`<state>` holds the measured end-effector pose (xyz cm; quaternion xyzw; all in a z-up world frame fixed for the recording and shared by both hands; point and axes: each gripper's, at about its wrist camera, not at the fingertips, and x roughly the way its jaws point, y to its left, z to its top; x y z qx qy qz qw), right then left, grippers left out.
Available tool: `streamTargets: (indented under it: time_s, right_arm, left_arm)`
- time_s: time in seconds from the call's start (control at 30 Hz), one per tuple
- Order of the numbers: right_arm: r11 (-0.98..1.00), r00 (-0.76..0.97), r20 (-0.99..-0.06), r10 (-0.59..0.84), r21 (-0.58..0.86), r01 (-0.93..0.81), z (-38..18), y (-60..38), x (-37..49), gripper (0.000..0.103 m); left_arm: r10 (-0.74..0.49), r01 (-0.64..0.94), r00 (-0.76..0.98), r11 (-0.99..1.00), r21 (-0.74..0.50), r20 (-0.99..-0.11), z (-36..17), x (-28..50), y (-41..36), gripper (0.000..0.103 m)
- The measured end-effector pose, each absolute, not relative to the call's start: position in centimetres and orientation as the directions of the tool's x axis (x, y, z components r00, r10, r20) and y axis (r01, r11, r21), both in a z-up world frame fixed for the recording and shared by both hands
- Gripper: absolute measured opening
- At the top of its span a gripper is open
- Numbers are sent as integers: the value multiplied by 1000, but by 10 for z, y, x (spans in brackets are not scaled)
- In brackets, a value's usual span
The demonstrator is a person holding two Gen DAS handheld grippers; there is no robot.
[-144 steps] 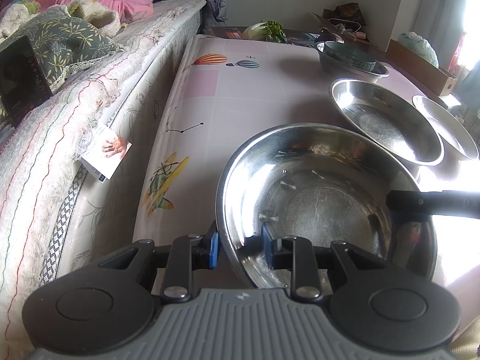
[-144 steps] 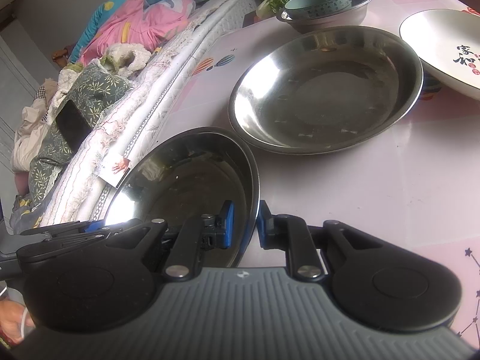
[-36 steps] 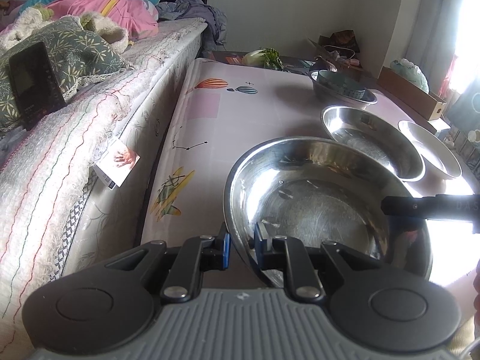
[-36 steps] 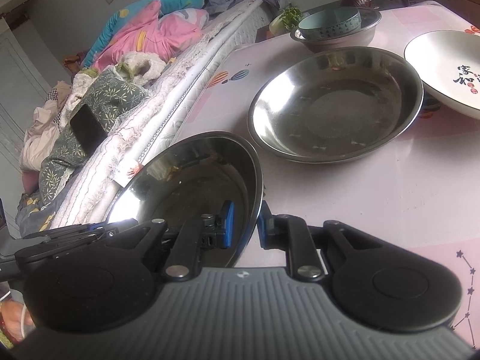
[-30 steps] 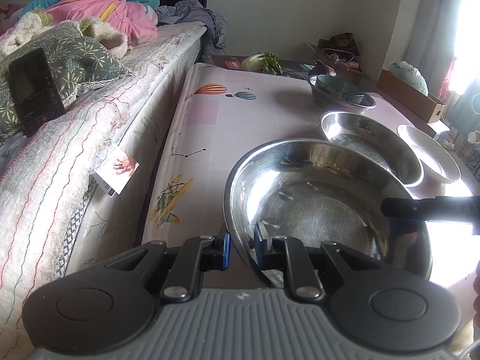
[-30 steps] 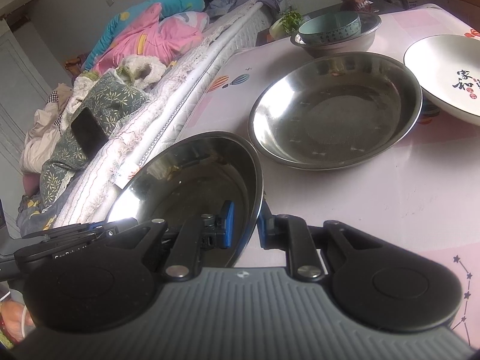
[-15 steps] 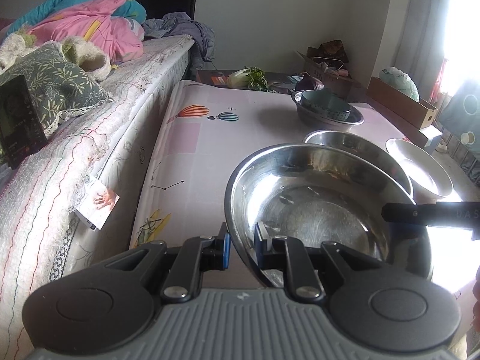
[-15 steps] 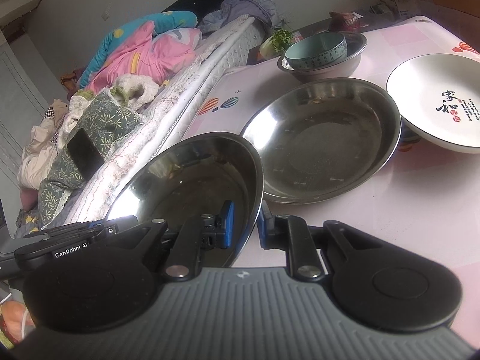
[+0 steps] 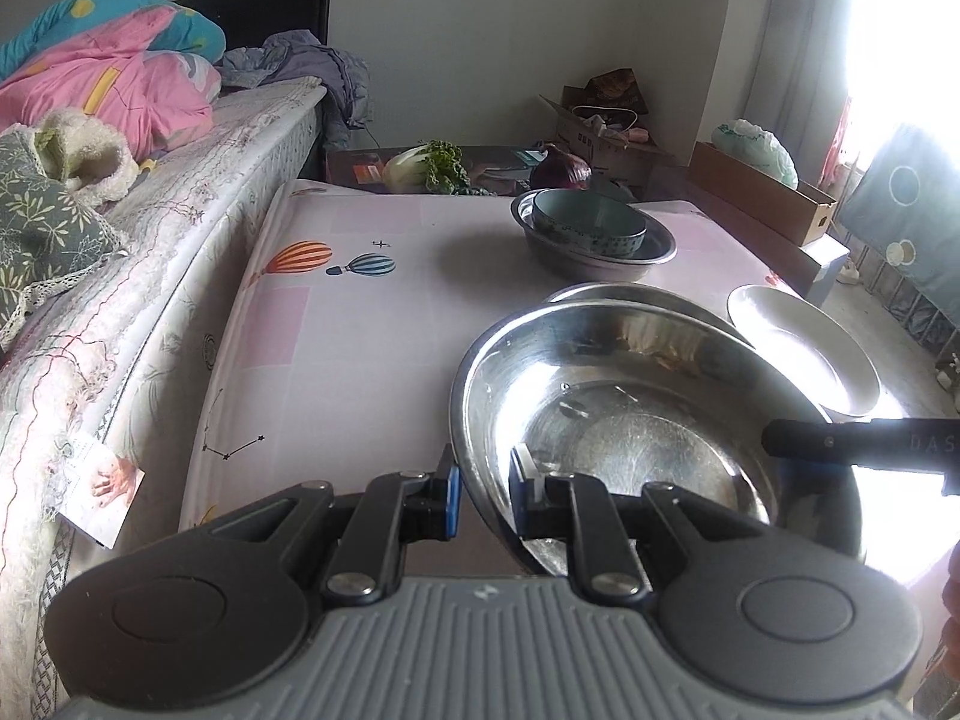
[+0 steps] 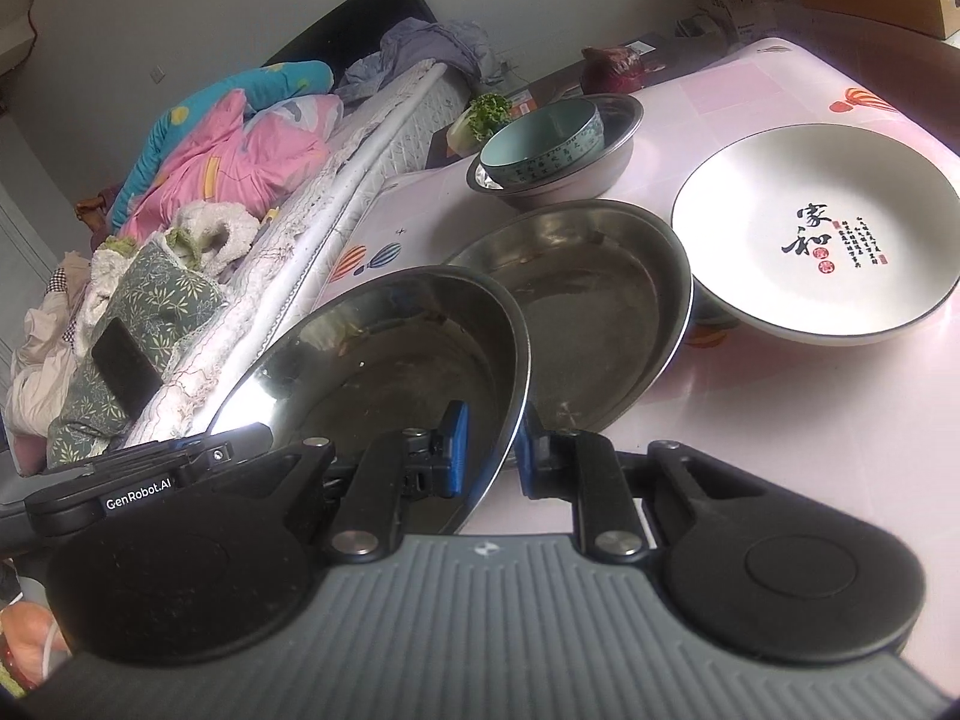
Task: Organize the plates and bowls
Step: 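Carry the stainless bowl onto the other stainless bowl and open both tools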
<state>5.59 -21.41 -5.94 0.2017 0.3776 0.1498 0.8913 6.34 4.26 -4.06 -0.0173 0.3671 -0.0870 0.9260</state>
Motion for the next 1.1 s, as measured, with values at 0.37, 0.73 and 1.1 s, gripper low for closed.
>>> streamTargets:
  time_s: [0.37, 0.73, 1.1]
  right_arm:
    - [886, 690, -636, 345, 463, -16, -67, -245, 73, 18]
    - [915, 704, -654, 275, 402, 16, -71, -253, 90, 29]
    - [919, 717, -654, 241, 391, 48, -73, -262, 96, 43]
  left_arm:
    - [-227, 214, 661, 971, -110, -715, -51, 105, 9, 17]
    - [-228, 222, 640, 969, -107, -734, -58, 123, 0, 19]
    - [-227, 219, 643, 970, -108, -732, -60, 127, -2, 31]
